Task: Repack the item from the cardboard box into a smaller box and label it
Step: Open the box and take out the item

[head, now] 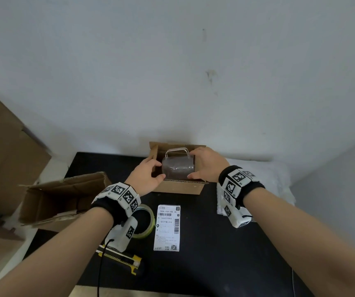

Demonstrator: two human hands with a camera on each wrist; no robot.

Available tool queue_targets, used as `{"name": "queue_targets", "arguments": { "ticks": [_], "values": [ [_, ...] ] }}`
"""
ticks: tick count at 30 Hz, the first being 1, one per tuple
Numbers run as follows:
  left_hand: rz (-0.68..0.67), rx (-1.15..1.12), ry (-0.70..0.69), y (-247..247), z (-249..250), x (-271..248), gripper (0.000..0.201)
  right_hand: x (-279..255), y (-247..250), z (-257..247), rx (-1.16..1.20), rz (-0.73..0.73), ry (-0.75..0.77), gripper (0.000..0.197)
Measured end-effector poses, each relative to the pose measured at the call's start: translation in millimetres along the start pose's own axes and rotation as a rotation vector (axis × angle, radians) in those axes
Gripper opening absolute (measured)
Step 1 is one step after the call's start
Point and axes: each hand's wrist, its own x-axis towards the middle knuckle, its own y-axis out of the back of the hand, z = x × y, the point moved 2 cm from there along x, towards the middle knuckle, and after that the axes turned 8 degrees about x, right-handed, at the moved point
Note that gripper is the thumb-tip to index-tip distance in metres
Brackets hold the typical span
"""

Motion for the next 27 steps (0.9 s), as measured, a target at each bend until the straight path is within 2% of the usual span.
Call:
{"name": "queue_targets", "arguments": {
  "ticks": [4, 12, 17, 20, 24, 27],
  "values": [
    [0.015, -0.029, 0.021, 1.0, -1.9, -2.7, 0.057, 3.6, -2.7, -1.7, -0.128, 0.000, 0.040, 0.065],
    [0.021, -0.030, 0.009, -1.6, -2.7, -5.2, 0.060, 7.2, -12.9, -2.7, -0.323, 0.002, 0.086, 0.062],
    [0.024, -0.044, 0.019, -2.6, -3.2, -7.5, 0.061, 7.4, -18.8, -1.6, -0.316, -0.027, 0.055, 0.057],
    [0.031, -0.051, 0.026, -2.0, -2.0, -7.4, 0.063, 3.3, -16.7, 0.9, -0.215, -0.035, 0.028, 0.053],
    [0.039, -0.055, 0.043, -2.4, 0.3, -8.6, 0.066, -8.7, -7.6, 4.9, -0.130, 0.023, 0.004, 0.047],
    [0.043, -0.054, 0.051, -2.5, 1.3, -8.7, 0.069, -17.7, -1.0, 7.6, -0.184, 0.086, 0.013, 0.042]
  ]
}}
